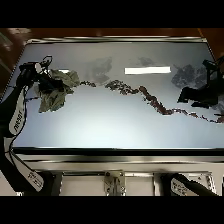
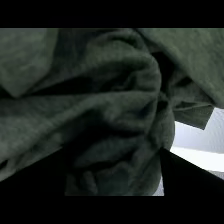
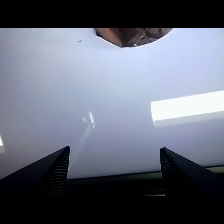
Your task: Fold the shirts.
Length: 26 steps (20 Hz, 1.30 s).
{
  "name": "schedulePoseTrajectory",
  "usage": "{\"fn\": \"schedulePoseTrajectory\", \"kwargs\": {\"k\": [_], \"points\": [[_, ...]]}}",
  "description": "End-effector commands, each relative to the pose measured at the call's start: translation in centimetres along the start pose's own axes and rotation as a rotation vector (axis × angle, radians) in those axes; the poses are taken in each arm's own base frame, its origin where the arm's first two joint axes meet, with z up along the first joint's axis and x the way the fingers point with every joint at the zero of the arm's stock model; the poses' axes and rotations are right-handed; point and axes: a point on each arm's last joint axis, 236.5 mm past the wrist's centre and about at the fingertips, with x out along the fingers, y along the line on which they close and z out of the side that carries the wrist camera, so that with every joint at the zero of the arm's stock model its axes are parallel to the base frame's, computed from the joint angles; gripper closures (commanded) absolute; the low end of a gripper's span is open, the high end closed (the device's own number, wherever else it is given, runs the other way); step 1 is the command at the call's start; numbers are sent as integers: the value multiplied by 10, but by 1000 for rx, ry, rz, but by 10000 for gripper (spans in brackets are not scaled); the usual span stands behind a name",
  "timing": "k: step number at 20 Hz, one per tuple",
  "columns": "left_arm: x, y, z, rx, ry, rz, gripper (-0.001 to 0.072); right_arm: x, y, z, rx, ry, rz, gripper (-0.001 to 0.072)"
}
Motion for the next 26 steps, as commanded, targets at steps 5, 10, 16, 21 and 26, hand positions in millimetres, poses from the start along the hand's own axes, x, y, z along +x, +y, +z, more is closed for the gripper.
{"fn": "schedulePoseTrajectory", "kwargs": {"k": [5,10,16,21,26], "points": [[-51,-33,22,15,-46,-116,670,-2,27,-4,7,18,115,523],[-272,-140,19,269,-413,-332,670,-4,33,9,-84,-46,136,50],[-381,-270,-116,565,-447,-553,670,-59,48,-27,-180,-79,169,62],[-296,-378,-212,673,-253,-653,670,-101,27,-46,-209,-182,44,61],[-189,-450,-311,707,73,-736,493,-99,25,-45,-207,-174,40,60]]}}
